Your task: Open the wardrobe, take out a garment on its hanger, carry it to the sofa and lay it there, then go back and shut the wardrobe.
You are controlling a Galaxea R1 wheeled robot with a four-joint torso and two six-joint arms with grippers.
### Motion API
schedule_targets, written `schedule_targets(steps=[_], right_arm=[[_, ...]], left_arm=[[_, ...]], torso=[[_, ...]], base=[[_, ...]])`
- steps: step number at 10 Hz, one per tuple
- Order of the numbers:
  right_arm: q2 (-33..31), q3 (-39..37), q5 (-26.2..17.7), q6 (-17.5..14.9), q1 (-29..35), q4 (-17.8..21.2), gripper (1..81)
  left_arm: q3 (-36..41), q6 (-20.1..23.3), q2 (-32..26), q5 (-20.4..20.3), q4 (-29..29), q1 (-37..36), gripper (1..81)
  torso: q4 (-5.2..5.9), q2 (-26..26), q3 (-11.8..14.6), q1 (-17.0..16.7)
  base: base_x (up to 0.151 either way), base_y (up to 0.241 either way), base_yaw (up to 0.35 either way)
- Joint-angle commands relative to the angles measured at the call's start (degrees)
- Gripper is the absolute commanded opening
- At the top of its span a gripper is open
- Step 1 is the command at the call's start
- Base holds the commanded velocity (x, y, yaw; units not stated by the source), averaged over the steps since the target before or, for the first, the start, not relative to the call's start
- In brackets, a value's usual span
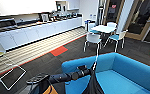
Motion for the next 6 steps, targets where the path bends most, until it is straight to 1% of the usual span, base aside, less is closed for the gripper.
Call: schedule_targets(steps=[1, 3, 6], right_arm=[[0.61, 0.27, -1.83, 0.03, 0.83, 0.40, 81.1], [0.52, 0.36, -1.74, 0.03, 0.65, 0.32, 81.1], [0.43, 0.45, -1.66, 0.03, 0.30, 0.32, 81.1]], left_arm=[[1.73, 0.23, -1.55, -0.54, 3.83, -7.55, 1.0], [1.55, 0.23, -3.13, -0.54, 5.68, -5.26, 1.0], [-0.64, 0.23, -3.92, -0.63, 7.09, -4.46, 1.0]], torso=[[0.00, 0.00, 0.00, 0.00], [0.00, 0.00, 0.00, 0.00], [0.00, 0.00, 0.00, 0.00]], base=[[0.000, 0.000, 0.000], [0.000, 0.000, 0.000], [0.000, 0.000, 0.000]])
